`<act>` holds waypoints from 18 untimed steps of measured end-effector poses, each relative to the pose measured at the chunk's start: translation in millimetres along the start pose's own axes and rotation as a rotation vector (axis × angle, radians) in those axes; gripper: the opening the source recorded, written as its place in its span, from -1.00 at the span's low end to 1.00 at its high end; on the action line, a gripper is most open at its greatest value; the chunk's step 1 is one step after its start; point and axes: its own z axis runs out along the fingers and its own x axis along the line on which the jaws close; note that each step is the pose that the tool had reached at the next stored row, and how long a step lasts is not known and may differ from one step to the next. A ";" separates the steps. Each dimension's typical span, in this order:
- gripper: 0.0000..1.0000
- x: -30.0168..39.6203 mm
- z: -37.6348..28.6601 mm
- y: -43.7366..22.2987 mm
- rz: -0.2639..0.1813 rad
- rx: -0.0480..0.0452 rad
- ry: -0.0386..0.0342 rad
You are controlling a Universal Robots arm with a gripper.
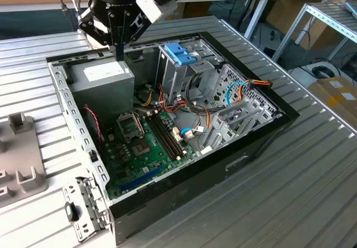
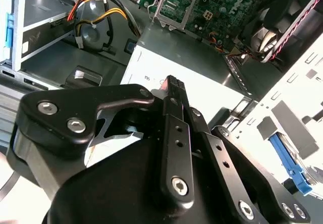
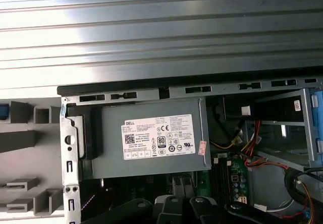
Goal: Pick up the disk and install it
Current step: 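Reach for the disk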
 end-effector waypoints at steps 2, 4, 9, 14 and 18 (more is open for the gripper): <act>-0.80 0.4 0.0 0.0 0.000 -0.0001 0.0000; -0.80 0.7 0.0 -0.1 0.000 0.0000 0.0000; -0.80 2.4 -0.1 -0.2 0.000 0.0000 0.0000; -0.80 3.5 -0.1 -0.3 0.000 0.0000 0.0000; -0.80 4.4 -0.1 -0.3 0.000 -0.0001 0.0000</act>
